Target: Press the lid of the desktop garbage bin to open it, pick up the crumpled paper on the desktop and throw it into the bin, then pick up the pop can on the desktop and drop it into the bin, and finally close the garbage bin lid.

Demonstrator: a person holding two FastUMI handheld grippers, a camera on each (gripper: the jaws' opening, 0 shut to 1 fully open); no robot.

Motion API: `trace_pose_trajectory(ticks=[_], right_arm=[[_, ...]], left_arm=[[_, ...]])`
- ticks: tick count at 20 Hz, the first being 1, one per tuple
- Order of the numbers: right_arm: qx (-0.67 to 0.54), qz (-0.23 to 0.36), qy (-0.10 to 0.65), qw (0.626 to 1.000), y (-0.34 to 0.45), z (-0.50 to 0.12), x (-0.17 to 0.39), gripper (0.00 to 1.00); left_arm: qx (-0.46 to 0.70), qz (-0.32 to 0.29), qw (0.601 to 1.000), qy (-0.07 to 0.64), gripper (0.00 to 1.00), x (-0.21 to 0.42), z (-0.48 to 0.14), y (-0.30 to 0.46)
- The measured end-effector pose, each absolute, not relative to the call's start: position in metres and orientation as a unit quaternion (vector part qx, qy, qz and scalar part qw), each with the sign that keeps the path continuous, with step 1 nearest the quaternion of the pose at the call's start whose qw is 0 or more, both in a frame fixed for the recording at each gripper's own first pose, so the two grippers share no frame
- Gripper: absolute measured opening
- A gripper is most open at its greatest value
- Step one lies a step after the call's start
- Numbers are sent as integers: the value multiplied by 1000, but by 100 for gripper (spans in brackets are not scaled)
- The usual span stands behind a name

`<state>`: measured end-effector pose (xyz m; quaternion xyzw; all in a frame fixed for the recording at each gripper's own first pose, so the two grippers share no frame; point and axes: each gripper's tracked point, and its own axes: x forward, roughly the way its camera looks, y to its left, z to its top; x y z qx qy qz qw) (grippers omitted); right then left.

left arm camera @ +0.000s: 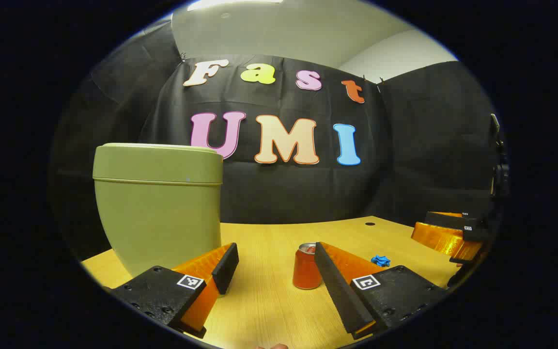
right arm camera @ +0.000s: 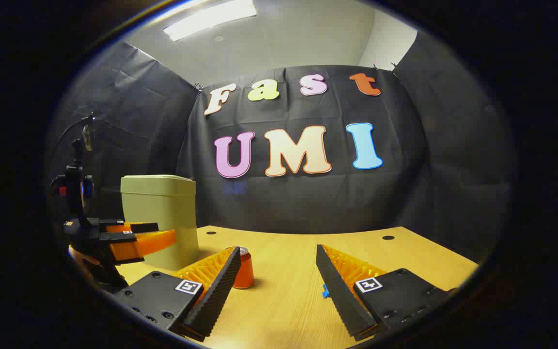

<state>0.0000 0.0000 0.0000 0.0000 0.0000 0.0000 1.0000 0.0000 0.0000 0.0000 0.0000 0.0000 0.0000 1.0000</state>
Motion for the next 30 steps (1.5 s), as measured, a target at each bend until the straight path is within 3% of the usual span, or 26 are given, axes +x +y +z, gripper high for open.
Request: trace_pose_trajectory(ticks=[12, 30], right_arm=[[4, -13, -6, 1000, -7, 1, -2, 98], [-1, -17, -17, 1000, -14, 4, -2, 98]], left_arm=[[0, 27, 1000, 2, 95, -3, 0, 11], [-6, 16, 1000, -1, 95, -7, 4, 4]])
